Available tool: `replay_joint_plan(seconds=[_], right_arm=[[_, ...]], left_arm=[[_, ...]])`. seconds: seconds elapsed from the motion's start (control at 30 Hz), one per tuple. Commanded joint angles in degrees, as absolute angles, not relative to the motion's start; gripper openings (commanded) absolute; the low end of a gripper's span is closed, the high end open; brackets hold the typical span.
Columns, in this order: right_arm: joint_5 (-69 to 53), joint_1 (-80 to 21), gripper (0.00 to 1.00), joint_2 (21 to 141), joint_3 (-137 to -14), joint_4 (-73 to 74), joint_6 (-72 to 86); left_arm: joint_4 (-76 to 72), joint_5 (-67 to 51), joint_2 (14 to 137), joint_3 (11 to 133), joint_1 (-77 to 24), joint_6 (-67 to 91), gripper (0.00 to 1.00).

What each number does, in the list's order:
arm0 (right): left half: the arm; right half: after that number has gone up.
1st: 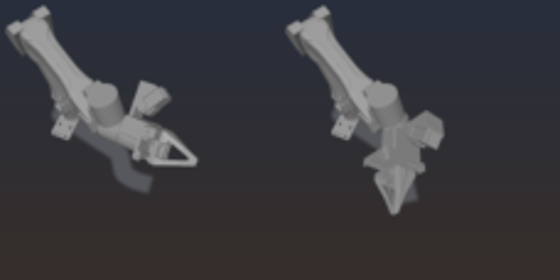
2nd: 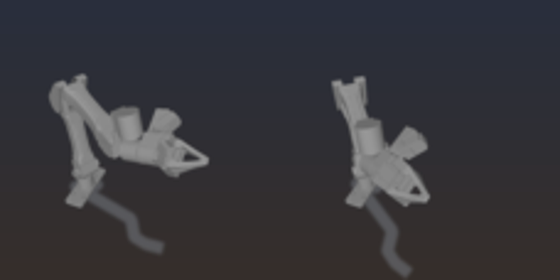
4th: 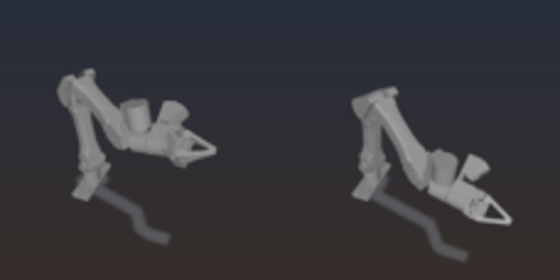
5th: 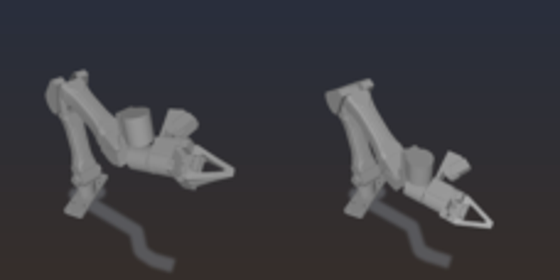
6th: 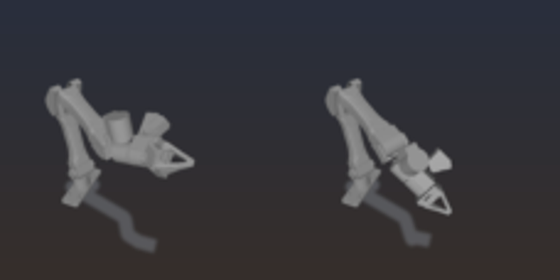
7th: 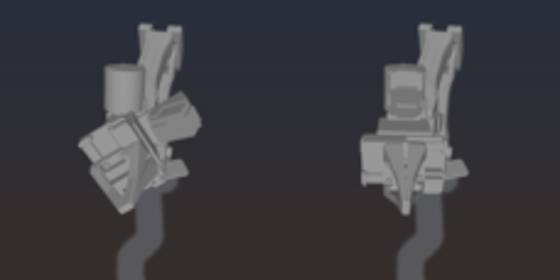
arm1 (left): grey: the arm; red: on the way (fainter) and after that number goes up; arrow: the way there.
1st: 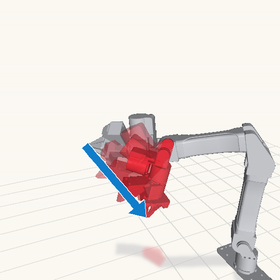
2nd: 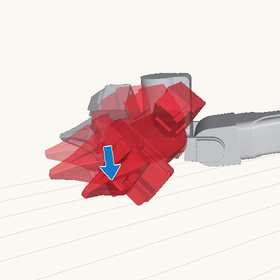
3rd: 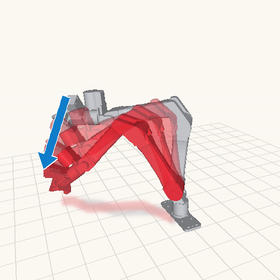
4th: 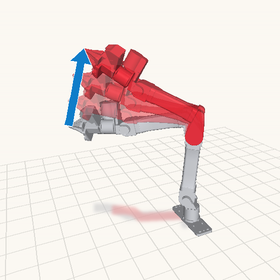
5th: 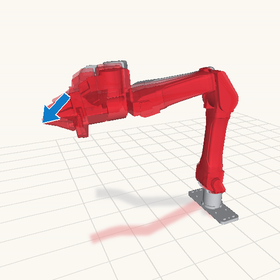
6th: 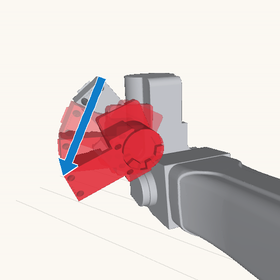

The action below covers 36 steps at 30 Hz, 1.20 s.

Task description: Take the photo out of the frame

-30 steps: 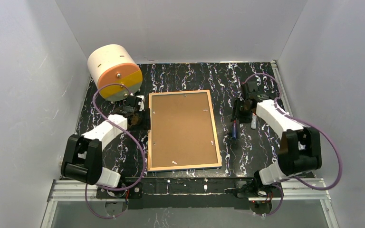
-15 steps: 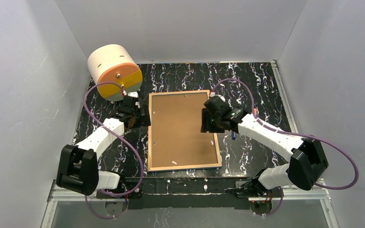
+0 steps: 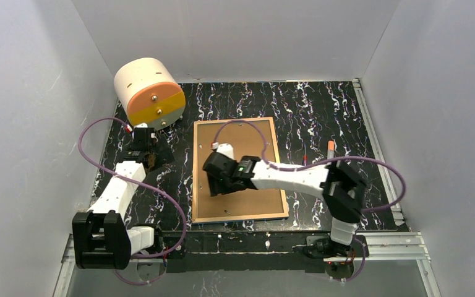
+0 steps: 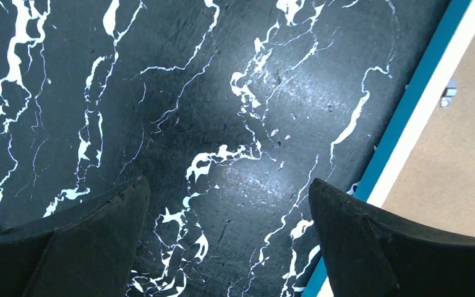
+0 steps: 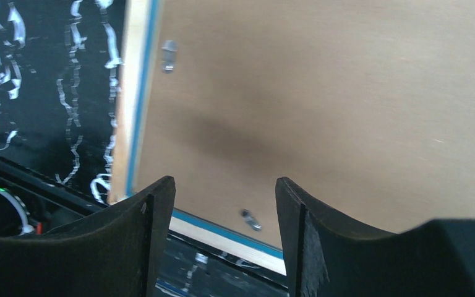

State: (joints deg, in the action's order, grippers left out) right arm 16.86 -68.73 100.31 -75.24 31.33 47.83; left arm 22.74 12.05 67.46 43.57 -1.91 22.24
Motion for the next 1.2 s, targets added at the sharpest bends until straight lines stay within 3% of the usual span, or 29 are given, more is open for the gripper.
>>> replay_joint_plan(seconds=[0.0, 0.2, 0.77, 1.17], right_arm=[[20.11, -72.86, 0.69, 106.5, -84.55, 31.54, 50.6], [26.55, -76.9, 0.68, 112.33, -90.58, 33.46, 55.49], [26.88, -78.03, 0.63, 119.74, -95.03, 26.69, 55.94], [31.21, -78.02, 0.52, 128.38, -103.32, 38.8, 58.44]], left_arm=[[26.16, 15.39, 68.11, 43.98, -1.21, 25.02, 0.98], [28.55, 23.51, 67.96, 44.63, -0.57, 28.44, 0.98], [28.95, 22.15, 69.79, 44.66, 5.09, 31.03, 0.98], [29.93, 25.06, 68.34, 45.24, 5.12, 31.29, 0.99]])
